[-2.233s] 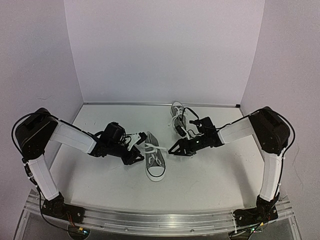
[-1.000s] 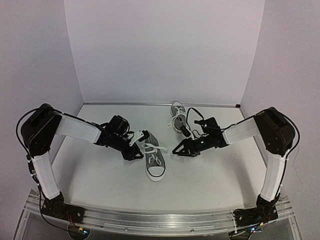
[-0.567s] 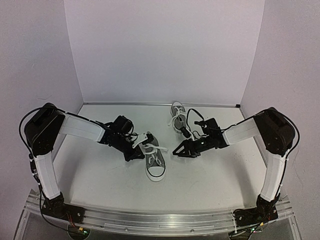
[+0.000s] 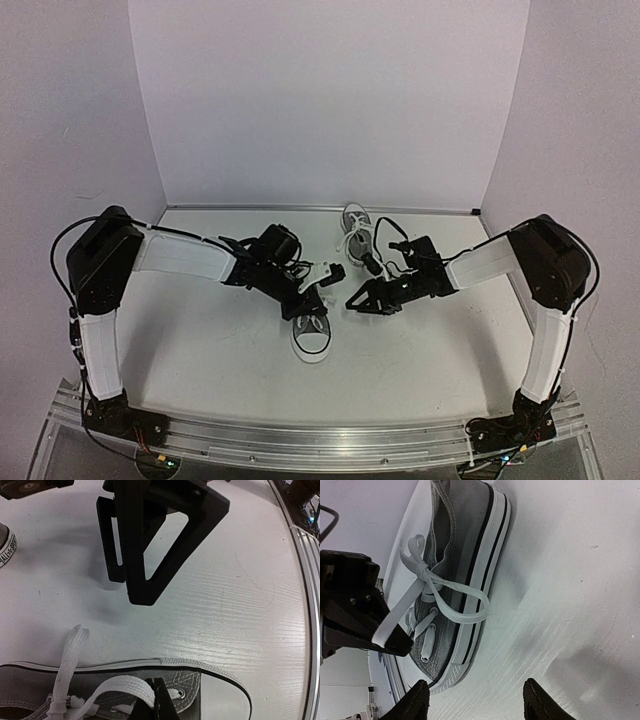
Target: Tie the shoes
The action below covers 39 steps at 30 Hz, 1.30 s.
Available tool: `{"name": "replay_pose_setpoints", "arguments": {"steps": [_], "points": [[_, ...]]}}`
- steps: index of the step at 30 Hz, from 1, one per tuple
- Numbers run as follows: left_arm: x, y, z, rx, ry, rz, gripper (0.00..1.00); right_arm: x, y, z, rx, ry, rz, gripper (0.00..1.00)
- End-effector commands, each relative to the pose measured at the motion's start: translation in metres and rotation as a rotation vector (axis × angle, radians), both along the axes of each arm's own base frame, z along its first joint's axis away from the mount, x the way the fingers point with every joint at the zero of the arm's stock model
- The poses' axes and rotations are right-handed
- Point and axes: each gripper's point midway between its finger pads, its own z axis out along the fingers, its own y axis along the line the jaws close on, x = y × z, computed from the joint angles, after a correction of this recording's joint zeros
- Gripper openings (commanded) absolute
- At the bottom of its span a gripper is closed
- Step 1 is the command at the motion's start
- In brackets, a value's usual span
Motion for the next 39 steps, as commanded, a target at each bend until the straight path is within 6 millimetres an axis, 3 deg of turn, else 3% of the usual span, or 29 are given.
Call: {"name": "replay_pose_setpoints", "arguments": {"steps": [1,7,13,18,21,25,32,35,37,39], "points": [[0.012,-0.023,0.007,-0.05,-0.014,0.022,0.01,0.021,-0.002,0.032,0.027,-0.089,-0.046,0.61],[0.01,-0.042,-0.004,-0.005,-0.025,0.007,0.04,0.029,-0.005,0.029,0.022,-0.079,-0.069,0.61],[0.002,-0.043,-0.009,0.056,-0.032,-0.031,0.35,0.03,-0.002,0.029,0.031,-0.07,-0.062,0.61],[-0.024,-0.036,0.031,-0.004,-0.014,-0.111,0.6,0.031,-0.001,0.029,0.035,-0.068,-0.058,0.61],[-0.047,-0.029,0.036,0.057,-0.014,-0.182,0.63,0.033,0.001,0.031,0.042,-0.072,-0.056,0.61],[-0.072,-0.023,0.024,0.193,-0.05,-0.26,0.65,0.036,0.004,0.034,0.052,-0.074,-0.05,0.61],[-0.113,-0.048,0.013,0.276,-0.1,-0.389,0.67,0.038,0.006,0.035,0.058,-0.075,-0.046,0.61],[-0.105,-0.056,0.026,0.224,-0.144,-0.355,0.65,0.037,0.005,0.035,0.059,-0.076,-0.044,0.61],[-0.082,-0.054,0.041,0.168,-0.194,-0.262,0.61,0.036,0.005,0.036,0.059,-0.08,-0.042,0.61],[-0.047,-0.041,0.072,0.053,-0.185,-0.136,0.55,0.035,0.005,0.036,0.06,-0.082,-0.039,0.61]]}}
